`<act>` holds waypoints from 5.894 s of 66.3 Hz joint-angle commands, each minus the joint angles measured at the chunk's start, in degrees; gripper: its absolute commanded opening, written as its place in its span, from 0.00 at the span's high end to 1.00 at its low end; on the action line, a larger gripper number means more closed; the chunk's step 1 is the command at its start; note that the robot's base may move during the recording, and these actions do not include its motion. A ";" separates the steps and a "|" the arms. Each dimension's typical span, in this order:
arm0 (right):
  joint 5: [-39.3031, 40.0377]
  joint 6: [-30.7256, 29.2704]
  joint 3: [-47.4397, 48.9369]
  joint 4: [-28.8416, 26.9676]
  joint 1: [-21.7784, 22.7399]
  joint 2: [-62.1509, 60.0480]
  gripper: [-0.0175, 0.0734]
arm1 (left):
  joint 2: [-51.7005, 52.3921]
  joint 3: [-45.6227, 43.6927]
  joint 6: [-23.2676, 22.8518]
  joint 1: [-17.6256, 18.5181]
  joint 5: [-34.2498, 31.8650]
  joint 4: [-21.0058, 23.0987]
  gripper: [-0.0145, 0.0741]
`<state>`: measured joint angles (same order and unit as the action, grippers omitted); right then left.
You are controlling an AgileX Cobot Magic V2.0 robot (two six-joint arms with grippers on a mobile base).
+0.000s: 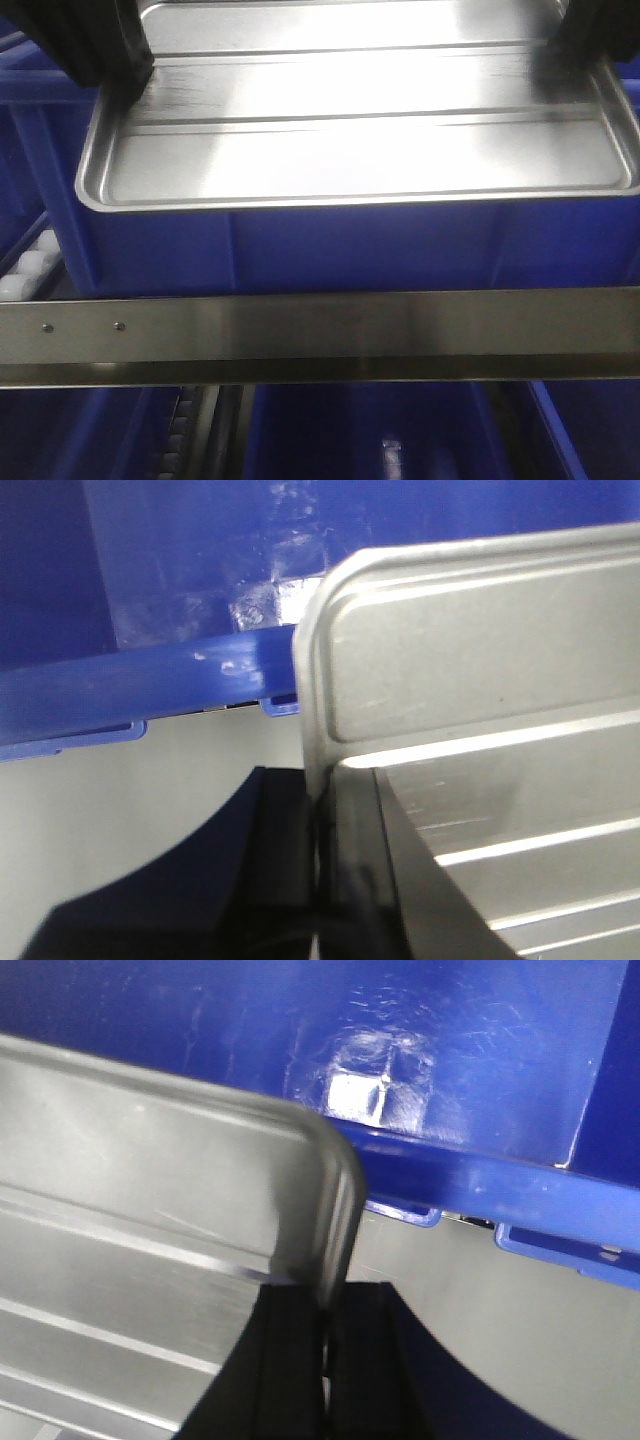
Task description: Grab silver tray and place in blue box
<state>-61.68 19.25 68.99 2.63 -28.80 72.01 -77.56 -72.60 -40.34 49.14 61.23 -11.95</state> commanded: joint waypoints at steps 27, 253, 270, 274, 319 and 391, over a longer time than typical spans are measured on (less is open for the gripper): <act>3.22 -1.34 9.13 2.81 0.30 -3.61 0.74 | 1.68 -11.33 4.46 0.62 2.40 -2.66 0.95; 25.60 -2.73 -22.37 9.86 8.50 -34.55 0.74 | 31.39 23.48 17.59 -9.15 -39.93 -7.64 0.94; 30.55 -3.12 -32.42 10.89 8.50 -52.39 0.74 | 47.80 35.08 17.59 -9.15 -43.66 -8.14 0.94; 31.86 -4.19 -34.40 11.39 8.50 -55.52 0.74 | 50.20 36.37 17.59 -9.15 -43.71 -8.16 0.94; 35.82 -4.39 -38.46 11.40 8.50 -59.12 0.74 | 52.35 37.37 17.59 -9.15 -43.71 -7.93 0.94; 35.92 -4.39 -38.46 11.40 8.50 -59.07 0.74 | 79.13 74.15 43.11 -48.45 -63.20 17.84 0.94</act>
<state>-31.11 15.29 28.98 12.80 -20.26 12.26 0.62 1.65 2.64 0.88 3.98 5.30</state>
